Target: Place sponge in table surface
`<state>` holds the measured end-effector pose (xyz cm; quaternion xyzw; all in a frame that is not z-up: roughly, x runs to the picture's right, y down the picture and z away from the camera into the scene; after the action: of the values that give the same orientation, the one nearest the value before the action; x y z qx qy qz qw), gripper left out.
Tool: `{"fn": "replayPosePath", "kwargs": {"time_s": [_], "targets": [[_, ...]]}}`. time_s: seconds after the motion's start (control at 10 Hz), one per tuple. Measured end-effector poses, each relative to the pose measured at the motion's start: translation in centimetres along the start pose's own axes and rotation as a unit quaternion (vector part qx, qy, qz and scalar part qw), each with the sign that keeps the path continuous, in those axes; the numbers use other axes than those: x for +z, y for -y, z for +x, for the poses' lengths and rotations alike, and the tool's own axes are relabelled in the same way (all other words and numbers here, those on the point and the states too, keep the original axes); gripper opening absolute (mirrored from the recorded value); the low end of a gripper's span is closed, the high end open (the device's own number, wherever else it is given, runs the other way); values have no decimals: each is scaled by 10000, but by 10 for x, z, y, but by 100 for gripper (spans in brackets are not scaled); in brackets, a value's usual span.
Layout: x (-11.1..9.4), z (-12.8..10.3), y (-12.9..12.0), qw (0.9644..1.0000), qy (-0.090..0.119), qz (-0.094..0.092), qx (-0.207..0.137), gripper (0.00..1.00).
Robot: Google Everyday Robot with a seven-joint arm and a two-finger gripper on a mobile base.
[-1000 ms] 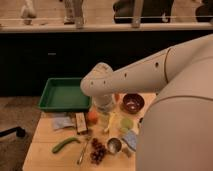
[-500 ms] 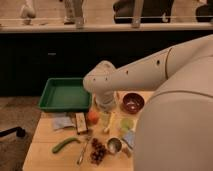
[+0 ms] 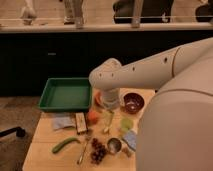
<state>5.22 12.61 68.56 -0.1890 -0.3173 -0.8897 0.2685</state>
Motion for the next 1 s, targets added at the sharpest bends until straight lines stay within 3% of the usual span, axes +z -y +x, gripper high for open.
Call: {"fn": "replayPosePath", "kwargs": {"time_s": [0.6, 1.0], "targets": [[-5, -35, 23, 9999, 97, 35, 83, 80], [6, -54, 20, 9994, 61, 249, 238, 80]]}}
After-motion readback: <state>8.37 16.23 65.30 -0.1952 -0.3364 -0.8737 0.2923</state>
